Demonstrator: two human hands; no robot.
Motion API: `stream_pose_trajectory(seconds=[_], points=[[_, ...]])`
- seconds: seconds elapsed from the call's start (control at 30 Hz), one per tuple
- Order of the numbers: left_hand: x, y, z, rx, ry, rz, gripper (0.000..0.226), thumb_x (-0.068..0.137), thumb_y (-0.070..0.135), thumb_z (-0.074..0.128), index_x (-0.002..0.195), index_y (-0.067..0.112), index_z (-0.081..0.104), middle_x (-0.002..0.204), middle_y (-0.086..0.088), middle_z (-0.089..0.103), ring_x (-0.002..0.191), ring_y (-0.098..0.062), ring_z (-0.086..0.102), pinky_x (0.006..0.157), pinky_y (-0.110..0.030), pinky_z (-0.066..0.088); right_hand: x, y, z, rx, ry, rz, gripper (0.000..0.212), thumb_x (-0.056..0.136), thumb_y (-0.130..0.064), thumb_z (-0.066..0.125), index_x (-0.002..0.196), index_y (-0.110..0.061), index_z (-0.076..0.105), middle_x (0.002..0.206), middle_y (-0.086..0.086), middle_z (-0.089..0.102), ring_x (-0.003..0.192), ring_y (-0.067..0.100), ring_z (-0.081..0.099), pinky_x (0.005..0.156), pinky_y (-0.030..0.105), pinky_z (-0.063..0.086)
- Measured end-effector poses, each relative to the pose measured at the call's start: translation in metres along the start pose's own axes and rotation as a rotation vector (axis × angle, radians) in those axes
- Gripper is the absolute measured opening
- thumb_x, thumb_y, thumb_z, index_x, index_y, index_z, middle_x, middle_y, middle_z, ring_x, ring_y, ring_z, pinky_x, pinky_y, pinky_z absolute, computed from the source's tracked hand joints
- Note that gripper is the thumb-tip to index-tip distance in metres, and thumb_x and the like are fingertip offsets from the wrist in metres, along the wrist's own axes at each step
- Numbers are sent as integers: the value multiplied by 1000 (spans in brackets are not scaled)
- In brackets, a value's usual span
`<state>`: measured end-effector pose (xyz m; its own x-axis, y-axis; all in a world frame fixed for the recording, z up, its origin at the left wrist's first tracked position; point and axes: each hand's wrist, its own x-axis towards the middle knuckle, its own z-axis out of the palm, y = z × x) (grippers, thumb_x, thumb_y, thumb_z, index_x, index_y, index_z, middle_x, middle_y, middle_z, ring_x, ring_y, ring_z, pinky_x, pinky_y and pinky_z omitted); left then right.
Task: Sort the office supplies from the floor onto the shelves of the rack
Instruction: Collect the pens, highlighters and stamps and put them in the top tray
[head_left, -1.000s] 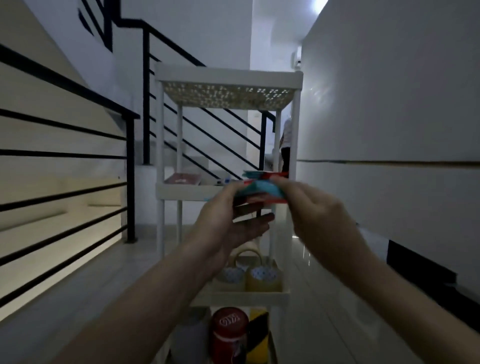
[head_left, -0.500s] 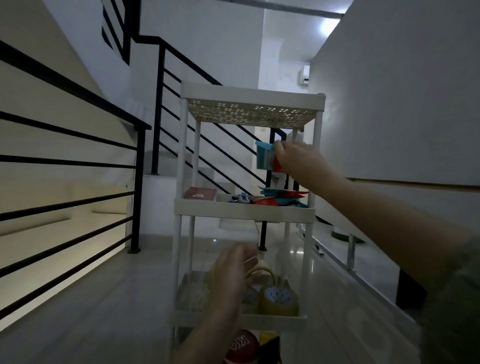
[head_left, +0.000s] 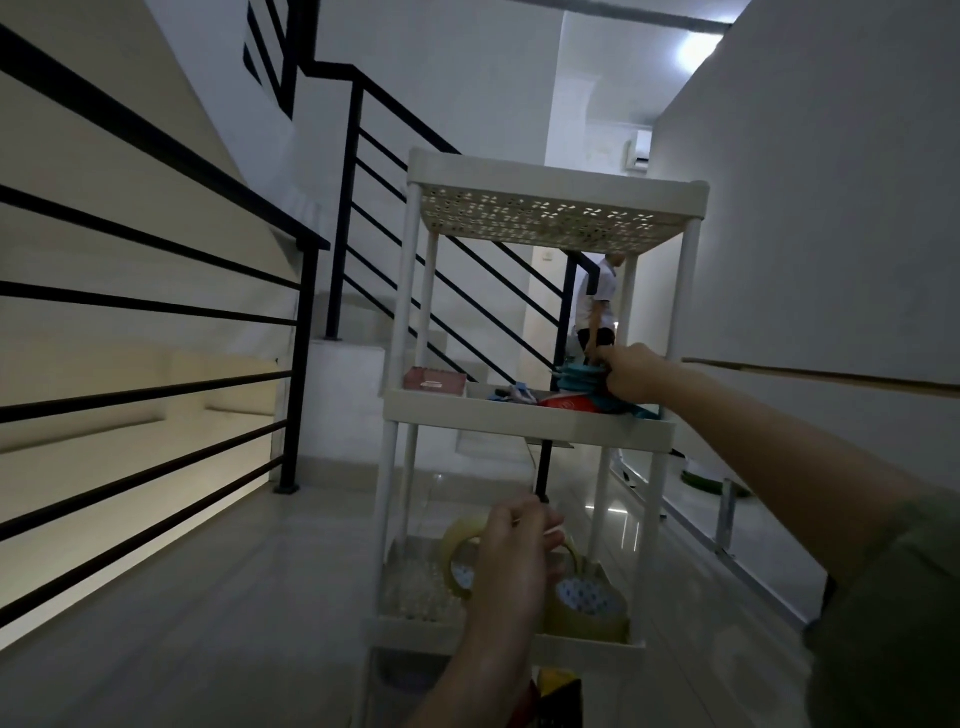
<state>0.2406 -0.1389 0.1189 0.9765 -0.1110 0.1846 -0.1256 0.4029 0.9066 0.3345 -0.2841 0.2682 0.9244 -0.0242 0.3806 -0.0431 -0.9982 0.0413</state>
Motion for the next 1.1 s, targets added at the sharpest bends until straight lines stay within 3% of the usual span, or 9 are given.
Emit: stream_pose_trajectory(seconds=[0.17,0.33,0.5,0.63,0.73,0.8,0.93,1.0,1.1], points=[[3,4,2,11,-3,23,10,95,14,45,95,17,54,93,1,61,89,-11,58,72,-28,47,0,-3,-1,32,-91,8,43,98,-8,36,141,-9,36,143,15,40,131,29,39,106,34,33],[1,9,5,14,-19,72,13,96,16,44,107,16,50,94,4,60,92,-11,57,75,-27,46,-3,-4,-3,56,-87,16,42,98,-9,37,140,-6,37,139,17,44,127,29,44,103,34,37],[-5,12,7,27,-38,77,10,95,15,44,101,20,51,96,3,61,95,-11,57,78,-29,47,-20,-6,-10,199,85,-21,52,96,-4,41,145,-10,26,130,20,52,116,29,52,91,31,43],[-14,16,6,64,-49,85,15,97,18,42,88,26,51,100,1,59,99,-14,56,80,-28,48,-65,-20,-11,381,259,-112,48,93,4,39,138,-12,38,127,21,53,114,31,53,90,34,45],[-19,17,1,166,-28,87,18,97,22,41,83,26,51,95,1,60,88,-11,58,72,-26,48,-131,-31,0,432,296,-272,47,93,3,40,136,-15,42,138,9,46,126,20,45,93,16,34],[-25,9,-6,231,-43,60,21,98,19,40,80,23,51,89,-1,59,80,-11,57,69,-25,47,-177,-33,14,405,303,-371,47,90,4,43,133,-15,46,139,3,47,118,8,44,79,6,29],[-48,-31,-36,520,-191,-119,17,97,18,42,85,16,53,86,2,57,82,-12,58,67,-20,48,-239,-23,69,356,-54,-425,39,90,-1,46,127,-14,52,123,1,56,85,-5,41,67,2,32],[-62,-63,-58,700,-280,-266,16,96,18,45,83,15,52,86,1,56,72,-7,57,56,-14,47,-253,-12,114,286,-392,-410,35,93,-6,46,126,-13,54,121,0,58,97,3,49,74,1,35],[-84,-111,-88,983,-392,-473,14,96,25,45,84,24,52,95,2,57,85,-9,56,68,-22,46,-265,9,191,228,-861,-300,35,95,-9,43,129,-13,51,132,7,54,118,19,51,96,25,40]])
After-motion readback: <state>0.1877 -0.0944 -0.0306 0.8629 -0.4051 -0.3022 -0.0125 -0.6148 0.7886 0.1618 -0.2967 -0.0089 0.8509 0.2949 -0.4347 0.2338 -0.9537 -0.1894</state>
